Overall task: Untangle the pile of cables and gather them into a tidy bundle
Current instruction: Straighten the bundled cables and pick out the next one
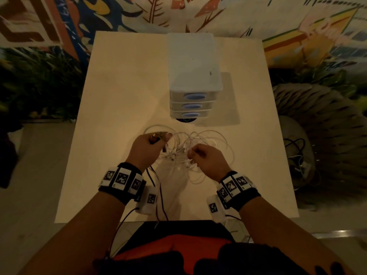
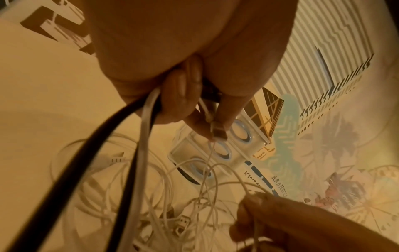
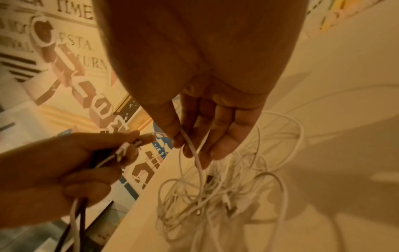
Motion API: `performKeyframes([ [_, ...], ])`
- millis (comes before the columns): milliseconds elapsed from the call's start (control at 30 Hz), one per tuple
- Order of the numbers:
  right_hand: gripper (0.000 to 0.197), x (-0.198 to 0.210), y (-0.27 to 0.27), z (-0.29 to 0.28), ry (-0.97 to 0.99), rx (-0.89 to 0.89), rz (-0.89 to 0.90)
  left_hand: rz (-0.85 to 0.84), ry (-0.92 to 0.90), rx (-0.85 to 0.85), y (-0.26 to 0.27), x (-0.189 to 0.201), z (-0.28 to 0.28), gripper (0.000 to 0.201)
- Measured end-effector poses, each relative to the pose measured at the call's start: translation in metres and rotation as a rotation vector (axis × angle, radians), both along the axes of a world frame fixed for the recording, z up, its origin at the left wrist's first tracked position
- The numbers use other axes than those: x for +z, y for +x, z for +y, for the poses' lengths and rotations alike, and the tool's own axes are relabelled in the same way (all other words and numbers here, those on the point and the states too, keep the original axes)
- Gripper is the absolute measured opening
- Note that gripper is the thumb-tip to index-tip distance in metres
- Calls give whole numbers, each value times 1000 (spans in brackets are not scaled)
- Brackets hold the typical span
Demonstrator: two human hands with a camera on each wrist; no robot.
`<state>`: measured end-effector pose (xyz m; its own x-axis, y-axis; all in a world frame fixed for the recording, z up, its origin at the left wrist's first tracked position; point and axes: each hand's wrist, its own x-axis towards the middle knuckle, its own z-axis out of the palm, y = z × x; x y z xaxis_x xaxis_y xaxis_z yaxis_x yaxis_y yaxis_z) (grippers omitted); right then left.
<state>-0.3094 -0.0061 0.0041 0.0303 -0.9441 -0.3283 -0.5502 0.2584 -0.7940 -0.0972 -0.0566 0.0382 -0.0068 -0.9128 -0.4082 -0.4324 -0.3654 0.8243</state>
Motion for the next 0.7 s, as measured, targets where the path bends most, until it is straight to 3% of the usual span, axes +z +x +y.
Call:
performKeyframes([
  [133,26,2,-11,15,9,97,150,17,-7,67,6,3,-2,39],
  [300,37,19,-22,25,148,422,293,38,6,8,5,0,0,17],
  [367,40,30,-26,24,161,491,263,25,7,-5,5,-2,1,28],
  [467,28,50,-28,10,-7,273,82,34,4,-36,5,-1,3,25],
  [567,23,48,-36,-24,-212,19,84,37,-9,-85,6,2,7,14],
  [633,19,37,-41,-47,-201,17,143,41,-27,-135,8,2,10,5],
  [700,29,25,-42,-65,-127,155,188,54,-33,-176,9,1,12,11],
])
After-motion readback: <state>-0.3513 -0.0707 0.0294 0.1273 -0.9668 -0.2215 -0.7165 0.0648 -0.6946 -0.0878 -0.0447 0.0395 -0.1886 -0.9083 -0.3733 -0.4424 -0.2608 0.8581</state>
